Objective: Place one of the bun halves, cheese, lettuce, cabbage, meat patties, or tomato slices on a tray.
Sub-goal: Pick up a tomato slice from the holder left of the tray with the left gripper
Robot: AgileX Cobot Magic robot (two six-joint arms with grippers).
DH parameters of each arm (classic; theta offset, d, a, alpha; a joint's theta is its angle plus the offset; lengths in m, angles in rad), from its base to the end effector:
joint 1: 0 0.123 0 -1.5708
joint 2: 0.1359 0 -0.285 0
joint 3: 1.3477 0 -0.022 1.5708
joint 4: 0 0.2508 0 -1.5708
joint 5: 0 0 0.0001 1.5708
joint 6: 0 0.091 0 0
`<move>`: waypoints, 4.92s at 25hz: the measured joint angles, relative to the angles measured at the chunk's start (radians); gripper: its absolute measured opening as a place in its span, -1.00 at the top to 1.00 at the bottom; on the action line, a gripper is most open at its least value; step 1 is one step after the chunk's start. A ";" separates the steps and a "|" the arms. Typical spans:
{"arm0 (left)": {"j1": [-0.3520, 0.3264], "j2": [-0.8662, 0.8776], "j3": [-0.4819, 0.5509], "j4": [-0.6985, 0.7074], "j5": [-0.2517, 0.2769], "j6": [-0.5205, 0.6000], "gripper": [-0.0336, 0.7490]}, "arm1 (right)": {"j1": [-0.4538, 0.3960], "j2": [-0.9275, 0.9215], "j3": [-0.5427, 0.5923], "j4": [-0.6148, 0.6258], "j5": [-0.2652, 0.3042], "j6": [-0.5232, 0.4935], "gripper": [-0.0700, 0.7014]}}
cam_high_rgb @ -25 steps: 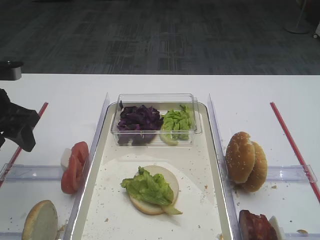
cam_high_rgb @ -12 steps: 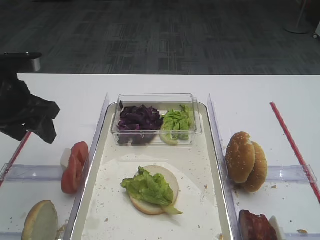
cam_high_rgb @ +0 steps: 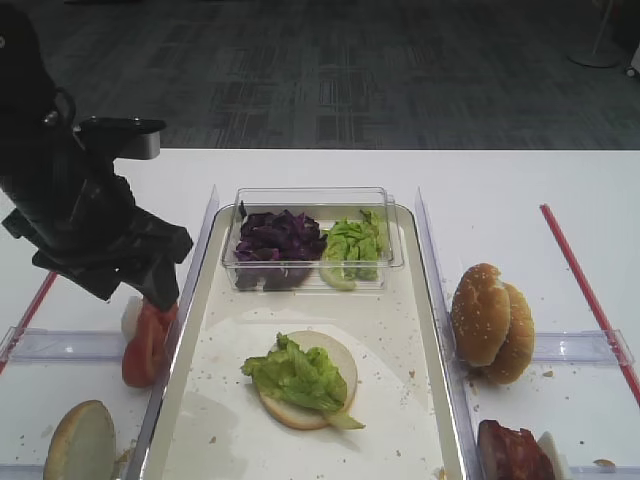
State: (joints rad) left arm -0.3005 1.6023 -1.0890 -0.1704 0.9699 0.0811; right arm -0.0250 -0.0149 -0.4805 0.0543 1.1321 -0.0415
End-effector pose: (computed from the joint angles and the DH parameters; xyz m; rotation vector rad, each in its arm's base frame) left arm 0.2839 -0.1013 0.2317 0.4407 2.9415 -0.2491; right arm -0.0080 0.0047 0.2663 -0.0222 2.1190 0.0263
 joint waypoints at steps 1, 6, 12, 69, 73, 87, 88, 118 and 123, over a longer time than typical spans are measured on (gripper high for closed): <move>-0.014 0.000 0.000 0.000 0.004 -0.020 -0.23 | 0.000 0.000 0.000 0.000 0.000 0.000 -0.66; -0.042 0.000 0.000 0.000 0.028 -0.097 -0.23 | 0.000 0.000 0.000 0.000 0.000 0.000 -0.66; -0.044 0.000 0.000 0.027 0.030 -0.139 -0.23 | 0.000 0.000 0.000 0.000 0.000 0.000 -0.66; -0.045 0.221 -0.128 0.001 0.028 -0.165 0.21 | 0.000 0.000 0.000 0.000 0.000 0.000 -0.66; -0.045 0.221 -0.129 0.001 0.030 -0.165 0.24 | 0.000 0.000 0.000 0.000 0.000 0.000 -0.66; -0.045 0.232 -0.178 0.001 0.099 -0.173 0.25 | 0.000 0.000 0.000 0.000 0.000 -0.004 -0.66; -0.045 0.238 -0.178 0.001 0.102 -0.174 0.25 | 0.000 0.000 0.000 0.000 0.000 -0.004 -0.66; -0.045 0.239 -0.178 0.064 0.089 -0.209 0.57 | 0.000 0.000 0.000 0.000 0.000 -0.002 -0.66; -0.045 0.239 -0.178 0.066 0.089 -0.209 0.68 | 0.000 0.000 0.000 0.000 0.000 -0.002 -0.66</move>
State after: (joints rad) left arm -0.3457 1.8411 -1.2674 -0.1044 1.0594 -0.1275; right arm -0.0250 -0.0149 -0.4805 0.0543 1.1321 -0.0438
